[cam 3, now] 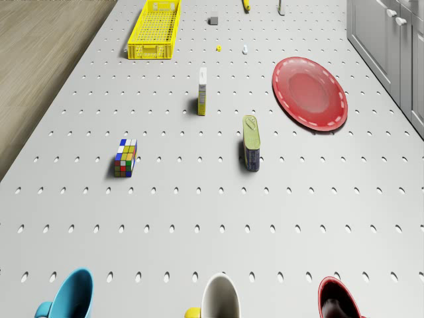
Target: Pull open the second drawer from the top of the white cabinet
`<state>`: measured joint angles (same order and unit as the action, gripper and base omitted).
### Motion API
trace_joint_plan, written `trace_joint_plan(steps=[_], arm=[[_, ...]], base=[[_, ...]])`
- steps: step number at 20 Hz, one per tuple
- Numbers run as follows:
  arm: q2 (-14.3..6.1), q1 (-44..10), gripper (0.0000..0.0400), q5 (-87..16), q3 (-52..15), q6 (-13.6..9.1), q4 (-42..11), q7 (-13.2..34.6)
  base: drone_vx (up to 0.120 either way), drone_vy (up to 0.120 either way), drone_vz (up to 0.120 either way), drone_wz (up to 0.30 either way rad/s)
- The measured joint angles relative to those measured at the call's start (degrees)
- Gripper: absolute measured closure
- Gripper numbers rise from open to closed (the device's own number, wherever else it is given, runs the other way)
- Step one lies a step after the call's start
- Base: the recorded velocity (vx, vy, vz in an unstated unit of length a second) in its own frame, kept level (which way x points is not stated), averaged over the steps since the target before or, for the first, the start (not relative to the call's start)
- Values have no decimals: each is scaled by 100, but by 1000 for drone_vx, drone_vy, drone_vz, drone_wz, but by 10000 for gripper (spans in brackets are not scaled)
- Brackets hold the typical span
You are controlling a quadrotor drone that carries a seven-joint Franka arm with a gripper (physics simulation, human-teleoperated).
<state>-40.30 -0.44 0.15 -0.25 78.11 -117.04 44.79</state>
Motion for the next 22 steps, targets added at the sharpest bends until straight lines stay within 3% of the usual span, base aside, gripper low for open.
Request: trace_joint_plan(steps=[7,10,14,22], arm=[[-16,3,100,62,33,24,-12,-4],[-23,255,95,1955,1246,-4,-242,-289],[-100,668,94,3973,2565,-20,-944,-628],[-335,1326,98,5555,3696,97,-1824,-904]], base=[[120,-120,6,0],[120,-120,0,0],[120,-120,0,0],[120,-120,0,0]])
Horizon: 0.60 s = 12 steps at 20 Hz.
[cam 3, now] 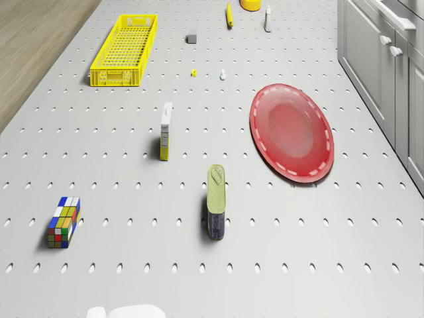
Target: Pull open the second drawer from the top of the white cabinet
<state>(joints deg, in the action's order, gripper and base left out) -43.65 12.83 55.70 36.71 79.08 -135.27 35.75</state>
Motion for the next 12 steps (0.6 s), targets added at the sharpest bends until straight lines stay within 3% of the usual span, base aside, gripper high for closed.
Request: trace_joint_plan(steps=[12], arm=[[-348,608,100,256,514,339,-310,46]], base=[[120,-120,0,0]])
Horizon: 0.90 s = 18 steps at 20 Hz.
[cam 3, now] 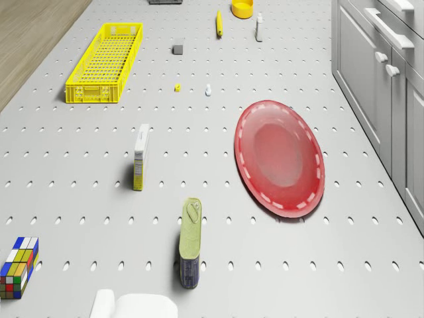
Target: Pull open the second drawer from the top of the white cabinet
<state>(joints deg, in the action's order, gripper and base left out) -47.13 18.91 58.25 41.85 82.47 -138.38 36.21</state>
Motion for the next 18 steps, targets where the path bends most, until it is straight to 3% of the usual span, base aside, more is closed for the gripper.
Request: trace_joint_plan(steps=[6,18], arm=[[-166,236,100,-74,136,178,-44,80],[-486,646,100,-283,337,513,-95,258]], base=[[120,-120,0,0],[120,-3,0,0]])
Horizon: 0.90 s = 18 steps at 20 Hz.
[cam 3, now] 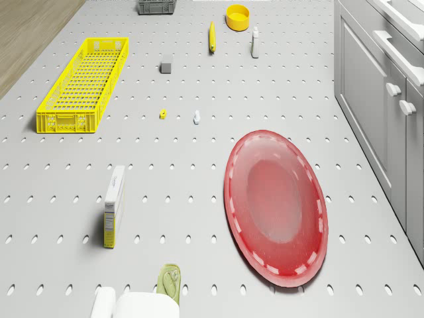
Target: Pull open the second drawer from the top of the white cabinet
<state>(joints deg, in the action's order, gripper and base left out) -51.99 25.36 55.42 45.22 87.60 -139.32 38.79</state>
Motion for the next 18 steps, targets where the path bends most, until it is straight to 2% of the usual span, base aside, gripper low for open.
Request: trace_joint_plan(steps=[3,18], arm=[[-77,92,100,-55,41,78,-10,45],[-437,493,100,-319,210,432,-57,263]], base=[[120,0,0,0],[120,-120,0,0]])
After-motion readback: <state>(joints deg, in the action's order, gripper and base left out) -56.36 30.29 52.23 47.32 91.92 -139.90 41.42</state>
